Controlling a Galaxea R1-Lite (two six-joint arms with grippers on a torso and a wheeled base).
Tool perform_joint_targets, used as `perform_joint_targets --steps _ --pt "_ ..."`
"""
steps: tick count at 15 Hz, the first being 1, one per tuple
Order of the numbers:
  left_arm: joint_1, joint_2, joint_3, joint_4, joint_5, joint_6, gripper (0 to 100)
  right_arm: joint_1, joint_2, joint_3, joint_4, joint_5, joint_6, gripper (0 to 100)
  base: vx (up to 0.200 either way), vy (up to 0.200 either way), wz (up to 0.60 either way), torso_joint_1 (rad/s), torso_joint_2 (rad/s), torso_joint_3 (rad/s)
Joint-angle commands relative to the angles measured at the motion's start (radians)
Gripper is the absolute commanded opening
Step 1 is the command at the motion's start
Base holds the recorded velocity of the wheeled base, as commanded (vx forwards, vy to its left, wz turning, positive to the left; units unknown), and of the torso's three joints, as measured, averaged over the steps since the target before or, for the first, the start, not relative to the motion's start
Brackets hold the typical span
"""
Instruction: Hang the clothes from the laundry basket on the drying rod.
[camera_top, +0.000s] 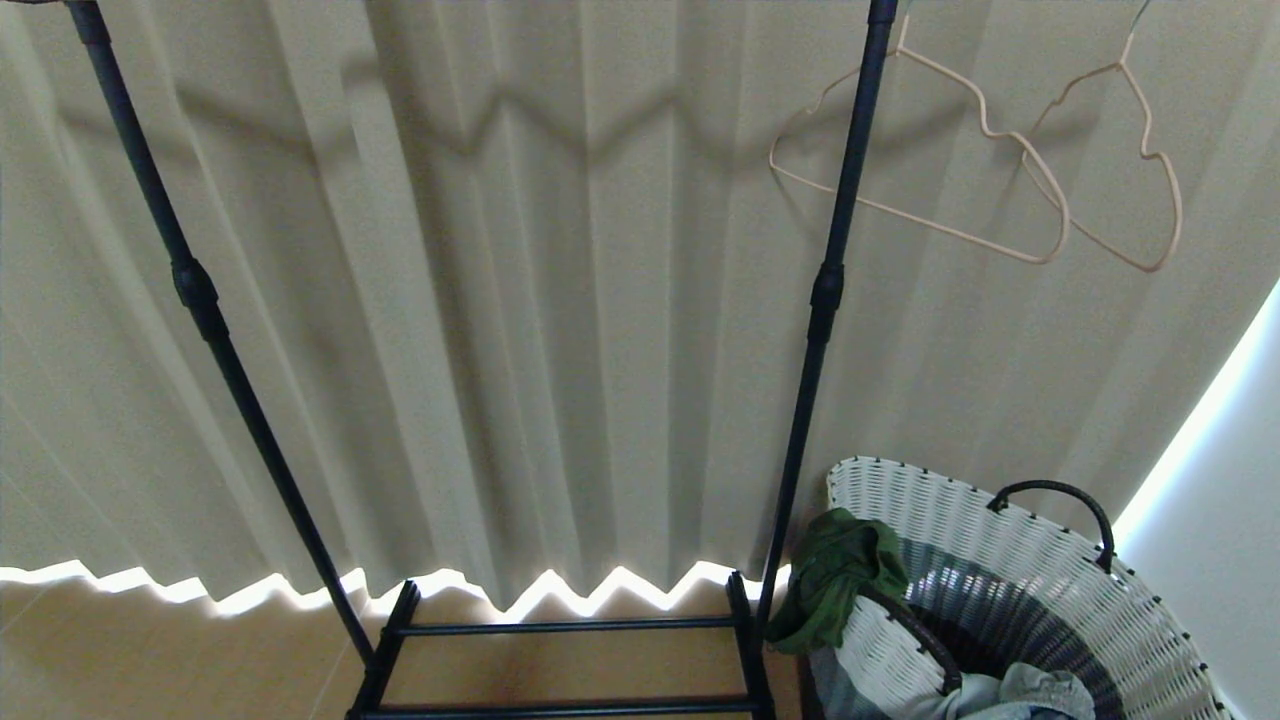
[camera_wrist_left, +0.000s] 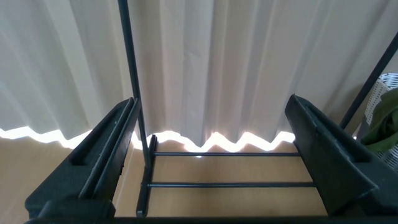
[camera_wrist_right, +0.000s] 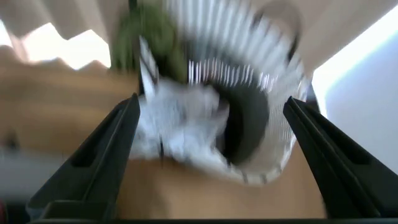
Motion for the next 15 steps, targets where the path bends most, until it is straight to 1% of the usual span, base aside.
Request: perform_joint_targets --steps 1,3,4,5,6,7,8,9,10,12,13,15 --pt "0.000 0.000 0.000 0.000 0.002 0.000 100 0.001 0.426 -0.033 0.001 -0.006 -0.089 100 0.000 0.000 0.00 0.000 0.00 0.000" --pt "0.000 0.000 0.000 0.000 0.002 0.000 100 0.003 0.623 -0.033 -0.030 -0.004 -0.096 100 0.000 0.000 0.00 0.000 0.00 0.000" --pt "0.000 0.000 0.000 0.000 0.002 0.000 100 0.003 0.644 -0.033 -0.036 -0.006 -0.096 100 0.000 0.000 0.00 0.000 0.00 0.000" --pt "0.000 0.000 0.000 0.000 0.002 0.000 100 0.001 0.742 -0.032 -0.082 -0.007 -0.096 100 0.000 0.000 0.00 0.000 0.00 0.000" --pt "0.000 0.000 0.000 0.000 0.003 0.000 100 0.001 0.802 -0.030 -0.116 -0.007 -0.096 100 0.000 0.000 0.00 0.000 0.00 0.000" --pt "0.000 0.000 0.000 0.000 0.003 -0.002 100 -0.003 0.842 -0.030 -0.137 -0.007 -0.096 100 0.000 0.000 0.00 0.000 0.00 0.000" --pt "0.000 0.000 0.000 0.000 0.003 -0.002 100 -0.003 0.842 -0.030 -0.137 -0.007 -0.096 100 0.000 0.000 0.00 0.000 0.00 0.000" --pt "0.000 0.000 0.000 0.000 0.003 -0.002 100 -0.007 0.923 -0.030 -0.202 -0.007 -0.096 100 0.000 0.000 0.00 0.000 0.00 0.000" --pt "0.000 0.000 0.000 0.000 0.003 -0.002 100 -0.020 0.957 -0.030 -0.233 -0.007 -0.096 100 0.000 0.000 0.00 0.000 0.00 0.000" --pt "0.000 0.000 0.000 0.000 0.003 -0.002 100 -0.053 1.008 -0.032 -0.282 -0.007 -0.123 100 0.000 0.000 0.00 0.000 0.00 0.000" --pt "0.000 0.000 0.000 0.000 0.003 -0.002 100 -0.111 1.063 -0.030 -0.334 -0.007 -0.184 100 0.000 0.000 0.00 0.000 0.00 0.000" --pt "0.000 0.000 0.000 -0.002 0.003 -0.003 100 -0.172 1.123 -0.027 -0.409 -0.006 -0.248 100 0.000 0.000 0.00 0.000 0.00 0.000"
